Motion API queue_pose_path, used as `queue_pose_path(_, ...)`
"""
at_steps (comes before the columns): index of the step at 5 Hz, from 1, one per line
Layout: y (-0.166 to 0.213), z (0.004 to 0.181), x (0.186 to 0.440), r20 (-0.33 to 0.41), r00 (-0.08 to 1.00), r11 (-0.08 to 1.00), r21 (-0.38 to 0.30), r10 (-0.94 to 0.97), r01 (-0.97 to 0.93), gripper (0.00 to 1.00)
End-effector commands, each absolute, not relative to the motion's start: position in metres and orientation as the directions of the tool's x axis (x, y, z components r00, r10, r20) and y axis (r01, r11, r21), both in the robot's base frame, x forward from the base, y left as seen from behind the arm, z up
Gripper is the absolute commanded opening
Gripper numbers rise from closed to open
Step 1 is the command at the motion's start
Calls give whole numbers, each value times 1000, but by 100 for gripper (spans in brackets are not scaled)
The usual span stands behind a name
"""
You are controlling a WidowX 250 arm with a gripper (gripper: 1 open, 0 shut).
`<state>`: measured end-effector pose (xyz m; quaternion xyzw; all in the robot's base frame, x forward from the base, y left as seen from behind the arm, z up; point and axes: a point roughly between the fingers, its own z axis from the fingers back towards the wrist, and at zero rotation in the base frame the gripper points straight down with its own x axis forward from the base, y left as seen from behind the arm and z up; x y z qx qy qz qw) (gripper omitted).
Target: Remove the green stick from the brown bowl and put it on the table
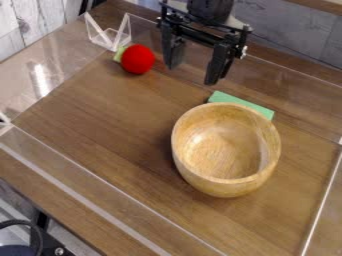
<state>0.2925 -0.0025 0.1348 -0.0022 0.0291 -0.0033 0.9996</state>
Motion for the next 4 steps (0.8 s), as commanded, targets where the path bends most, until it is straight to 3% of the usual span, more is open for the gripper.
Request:
queue_pose_path(1,-8,125,307,-17,999,998,-37,-50,50,100)
queue_pose_path(2,-18,126,317,31,998,996,-68,-48,50,100)
queue_pose_path(3,-23,132,327,74,995,993,-85,-72,78,0)
queue_pose_path(4,-25,137,336,117,989,990,-95,-93,104,100)
